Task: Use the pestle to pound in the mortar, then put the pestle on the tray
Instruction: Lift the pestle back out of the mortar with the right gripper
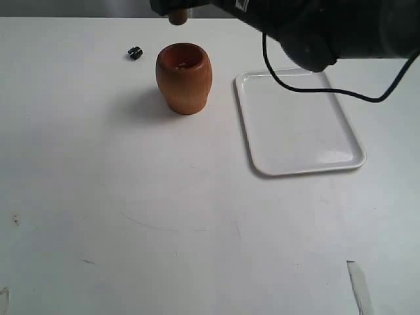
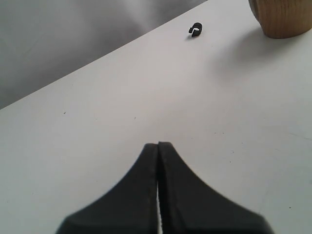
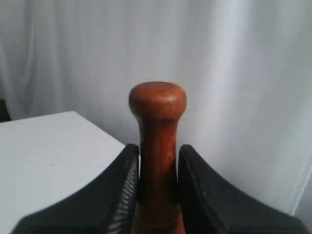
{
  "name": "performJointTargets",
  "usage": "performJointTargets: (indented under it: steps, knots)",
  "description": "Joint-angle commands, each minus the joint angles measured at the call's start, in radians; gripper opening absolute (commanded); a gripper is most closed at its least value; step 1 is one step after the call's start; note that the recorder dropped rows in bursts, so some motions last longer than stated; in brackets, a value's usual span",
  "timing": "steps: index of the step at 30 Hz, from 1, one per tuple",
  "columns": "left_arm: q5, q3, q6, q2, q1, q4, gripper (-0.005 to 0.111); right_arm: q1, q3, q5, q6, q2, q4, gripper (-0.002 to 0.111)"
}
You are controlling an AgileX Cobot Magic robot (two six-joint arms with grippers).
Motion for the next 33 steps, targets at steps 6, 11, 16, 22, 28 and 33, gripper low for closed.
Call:
performJointTargets:
  steps: [6, 11, 16, 22, 28, 33]
  knots:
    - [-0.003, 0.001, -0.008, -0.001, -0.008, -0.007, 0.0, 0.0, 0.005, 0.015, -0.039, 0.257, 0.041, 0.0]
    - [-0.003, 0.001, -0.008, -0.001, -0.008, -0.007, 0.0, 0.0, 0.005, -0.013, -0.042, 0.228, 0.039, 0.0]
    - [-0.003, 0.001, -0.008, -0.001, -0.008, -0.007, 0.0, 0.0, 0.005, -0.001, -0.073, 0.027, 0.012, 0.0]
    - [-0.003, 0.001, -0.008, -0.001, -0.008, -0.007, 0.0, 0.0, 0.087, 0.164, -0.196, -0.257, 0.053, 0.0]
    - [-0.003, 0.001, -0.008, -0.001, -0.008, -0.007, 0.0, -0.013, 0.21, 0.491, -0.263, -0.438, 0.211, 0.0]
    - [-0.003, 0.001, -0.008, -0.001, -0.008, -0.007, 0.0, -0.049, 0.215, 0.848, -0.229, -0.464, 0.243, 0.0]
